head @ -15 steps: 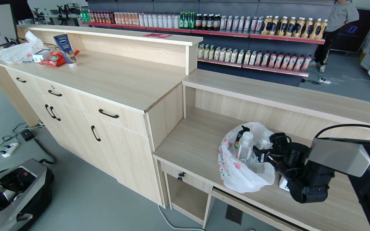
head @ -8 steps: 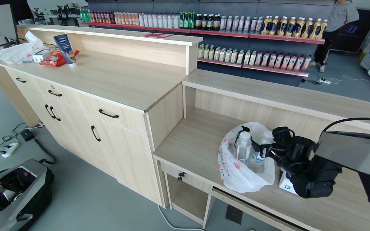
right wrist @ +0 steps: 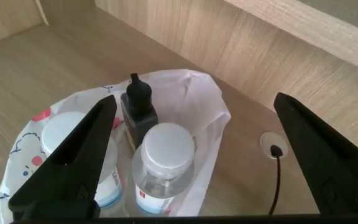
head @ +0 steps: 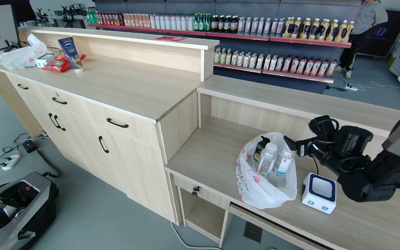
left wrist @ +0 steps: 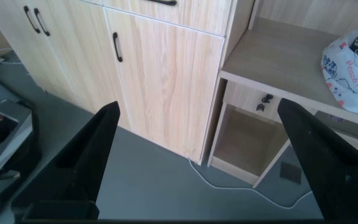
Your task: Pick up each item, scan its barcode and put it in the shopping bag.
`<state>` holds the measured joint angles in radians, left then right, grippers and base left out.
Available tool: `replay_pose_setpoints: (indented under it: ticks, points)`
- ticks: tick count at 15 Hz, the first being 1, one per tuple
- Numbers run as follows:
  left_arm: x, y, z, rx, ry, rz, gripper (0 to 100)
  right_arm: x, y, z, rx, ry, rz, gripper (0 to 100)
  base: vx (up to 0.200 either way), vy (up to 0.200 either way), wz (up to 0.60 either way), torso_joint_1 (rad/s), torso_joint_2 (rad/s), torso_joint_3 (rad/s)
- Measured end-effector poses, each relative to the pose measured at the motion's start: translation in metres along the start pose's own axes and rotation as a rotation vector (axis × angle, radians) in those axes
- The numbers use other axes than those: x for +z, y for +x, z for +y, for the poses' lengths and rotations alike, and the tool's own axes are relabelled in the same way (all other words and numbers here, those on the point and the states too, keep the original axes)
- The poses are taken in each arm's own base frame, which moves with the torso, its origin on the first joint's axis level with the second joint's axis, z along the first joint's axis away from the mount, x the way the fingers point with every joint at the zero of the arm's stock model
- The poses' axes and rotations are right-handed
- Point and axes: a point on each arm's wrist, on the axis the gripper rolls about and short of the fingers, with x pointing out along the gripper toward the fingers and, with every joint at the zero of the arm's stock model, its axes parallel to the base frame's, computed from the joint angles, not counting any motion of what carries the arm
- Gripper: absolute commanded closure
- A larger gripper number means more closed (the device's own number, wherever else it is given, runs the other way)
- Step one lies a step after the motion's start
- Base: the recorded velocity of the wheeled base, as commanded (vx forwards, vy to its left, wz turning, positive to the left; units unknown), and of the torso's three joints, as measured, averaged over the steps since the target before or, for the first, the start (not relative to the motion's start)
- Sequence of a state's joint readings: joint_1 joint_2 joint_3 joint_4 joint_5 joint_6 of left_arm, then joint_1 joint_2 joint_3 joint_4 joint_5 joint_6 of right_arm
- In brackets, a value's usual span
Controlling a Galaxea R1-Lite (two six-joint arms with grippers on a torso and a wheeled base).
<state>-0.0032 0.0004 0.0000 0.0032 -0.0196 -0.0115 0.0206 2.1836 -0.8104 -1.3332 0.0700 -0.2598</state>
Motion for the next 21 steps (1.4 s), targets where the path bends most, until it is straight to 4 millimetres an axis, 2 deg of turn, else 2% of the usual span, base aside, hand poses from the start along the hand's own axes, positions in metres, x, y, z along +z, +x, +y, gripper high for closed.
replay_pose_setpoints:
  ticks: [2,4,7,10,13,21]
  points:
    - [0.000,0.000,0.000,0.000,0.000,0.000,0,0.030,-0.027,-0.012,-0.024,-0.047,-0.028,0,0.000,0.000,0.00,0.000,0.00,0.000]
    - [0.000,0.000,0.000,0.000,0.000,0.000,0,0.051,-0.056,-0.025,-0.059,-0.100,-0.027,0,0.000,0.000,-0.30,0.004,0.00,-0.001]
    - [0.000,0.000,0.000,0.000,0.000,0.000,0,0.071,-0.090,-0.048,-0.158,-0.123,-0.014,0,0.000,0.000,-0.60,0.001,0.00,0.005]
    - [0.000,0.000,0.000,0.000,0.000,0.000,0,0.083,-0.116,-0.060,-0.281,-0.071,0.018,0,0.000,0.000,-0.60,0.006,0.00,0.002]
    - [0.000,0.000,0.000,-0.001,0.000,0.000,0,0.082,-0.143,-0.057,-0.327,-0.017,0.100,0,0.000,0.000,-0.60,-0.076,0.17,0.100]
    - [0.000,0.000,0.000,0.000,0.000,0.000,0,0.048,-0.226,-0.023,-0.274,0.167,0.278,0,0.000,0.000,0.00,-0.132,0.32,0.176]
